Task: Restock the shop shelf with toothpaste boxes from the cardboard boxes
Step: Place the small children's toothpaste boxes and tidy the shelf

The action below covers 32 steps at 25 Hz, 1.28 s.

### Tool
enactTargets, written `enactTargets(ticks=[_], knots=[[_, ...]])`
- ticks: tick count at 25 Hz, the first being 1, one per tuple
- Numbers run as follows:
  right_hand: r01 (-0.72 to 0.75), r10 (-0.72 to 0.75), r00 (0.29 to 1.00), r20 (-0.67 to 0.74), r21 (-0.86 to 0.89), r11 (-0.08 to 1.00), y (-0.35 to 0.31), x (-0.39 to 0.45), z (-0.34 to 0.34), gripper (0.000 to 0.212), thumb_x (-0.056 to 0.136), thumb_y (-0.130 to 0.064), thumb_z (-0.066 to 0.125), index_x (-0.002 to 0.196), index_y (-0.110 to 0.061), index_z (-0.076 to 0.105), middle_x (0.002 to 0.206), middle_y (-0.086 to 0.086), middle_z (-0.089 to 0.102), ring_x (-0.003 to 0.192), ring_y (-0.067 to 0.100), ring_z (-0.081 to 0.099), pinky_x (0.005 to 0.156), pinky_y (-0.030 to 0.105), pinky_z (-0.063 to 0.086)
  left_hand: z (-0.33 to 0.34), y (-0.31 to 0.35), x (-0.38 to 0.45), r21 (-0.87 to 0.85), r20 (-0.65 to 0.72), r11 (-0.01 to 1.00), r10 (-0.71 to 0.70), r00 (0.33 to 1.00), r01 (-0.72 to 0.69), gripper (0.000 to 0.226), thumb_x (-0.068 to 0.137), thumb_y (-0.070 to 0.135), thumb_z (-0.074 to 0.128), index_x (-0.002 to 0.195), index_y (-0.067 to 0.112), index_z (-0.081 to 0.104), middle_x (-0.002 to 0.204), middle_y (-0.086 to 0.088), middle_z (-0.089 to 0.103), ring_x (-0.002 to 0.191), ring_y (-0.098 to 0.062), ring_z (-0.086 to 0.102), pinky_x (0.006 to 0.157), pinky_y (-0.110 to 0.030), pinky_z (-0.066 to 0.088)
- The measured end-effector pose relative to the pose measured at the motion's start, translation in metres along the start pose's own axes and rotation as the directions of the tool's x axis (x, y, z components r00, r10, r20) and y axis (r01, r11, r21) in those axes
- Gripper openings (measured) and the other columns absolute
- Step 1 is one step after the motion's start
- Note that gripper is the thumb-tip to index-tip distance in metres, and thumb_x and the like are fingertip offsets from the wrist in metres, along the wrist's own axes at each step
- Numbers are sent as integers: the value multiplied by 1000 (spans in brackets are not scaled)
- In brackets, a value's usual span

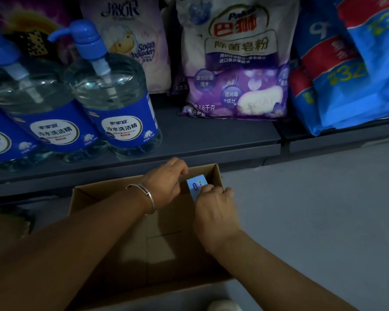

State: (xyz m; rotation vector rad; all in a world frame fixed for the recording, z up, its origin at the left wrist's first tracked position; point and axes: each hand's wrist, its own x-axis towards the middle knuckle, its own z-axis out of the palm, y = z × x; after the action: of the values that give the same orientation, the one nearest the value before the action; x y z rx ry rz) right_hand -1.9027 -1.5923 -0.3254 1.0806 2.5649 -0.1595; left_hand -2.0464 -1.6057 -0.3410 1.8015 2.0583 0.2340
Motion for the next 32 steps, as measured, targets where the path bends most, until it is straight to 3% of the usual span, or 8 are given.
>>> enactTargets(ticks=[3, 6, 10, 12, 17, 23, 29, 32], knots=[[-11, 12, 995, -95, 7, 1000, 20, -5, -26, 39, 90, -23, 56, 124, -5, 49, 118, 13, 53, 106, 27, 48, 92, 37, 34, 9, -6, -3, 18, 60, 998, 59, 996, -61, 39, 83, 3, 49, 121, 14, 50, 123, -3, 51, 111, -21, 53, 93, -34, 43], [-37, 46, 990, -137, 71, 997, 39, -4, -40, 47, 88, -28, 57, 127, -4, 46, 120, 12, 52, 110, 28, 43, 93, 34, 32, 21, 3, -2, 255, 263, 916, 242, 934, -310, 56, 79, 6, 56, 133, 19, 47, 136, -1, 47, 124, -21, 46, 102, -32, 41], [-69, 91, 986, -140, 150, 986, 52, 4, -40, 52, 86, -27, 60, 131, -7, 42, 125, 11, 49, 114, 26, 39, 94, 31, 33, 42, 19, 11, 326, 253, 714, 566, 785, -620, 28, 55, 14, 75, 82, 20, 74, 89, 3, 73, 83, -17, 71, 64, -23, 58], [-84, 115, 980, -161, 189, 978, 56, 8, -39, 52, 88, -30, 58, 132, -10, 40, 127, 10, 47, 116, 26, 38, 95, 31, 33, 58, 14, 21, 388, 284, 646, 595, 752, -657, 32, 49, 22, 85, 79, 24, 74, 84, 7, 72, 79, -13, 70, 65, -20, 58], [-89, 139, 971, -196, 244, 966, 64, 14, -29, 54, 87, -36, 61, 133, -17, 41, 129, 7, 46, 119, 25, 36, 97, 35, 29, 82, 0, 35, 482, 360, 545, 591, 722, -686, 31, 55, 29, 85, 83, 26, 71, 87, 8, 70, 84, -13, 67, 74, -23, 56], [-23, 104, 970, -218, 346, 938, 75, 5, -48, 55, 85, -21, 63, 135, -19, 42, 130, 6, 44, 118, 23, 44, 97, 35, 42, 27, 14, 29, 463, 481, 610, 437, 760, -643, 43, 90, 18, 49, 133, 16, 43, 137, -5, 44, 127, -26, 38, 107, -39, 34], [111, 14, 943, -331, 354, 929, 67, -40, -147, 57, 79, -19, 69, 131, -19, 44, 126, 5, 44, 111, 27, 54, 86, 35, 48, -112, 37, -32, 532, 261, 622, 526, 810, -575, 43, 56, 38, 75, 96, 23, 64, 85, 6, 64, 76, -13, 62, 55, -23, 54], [170, -40, 927, -373, 323, 931, 64, -65, -205, 56, 77, -20, 70, 128, -21, 47, 125, 7, 52, 109, 27, 56, 86, 37, 51, -170, 54, -61, 609, 85, 617, 574, 815, -498, 43, 55, 46, 72, 92, 26, 64, 79, 11, 61, 69, -7, 61, 54, -14, 49]])
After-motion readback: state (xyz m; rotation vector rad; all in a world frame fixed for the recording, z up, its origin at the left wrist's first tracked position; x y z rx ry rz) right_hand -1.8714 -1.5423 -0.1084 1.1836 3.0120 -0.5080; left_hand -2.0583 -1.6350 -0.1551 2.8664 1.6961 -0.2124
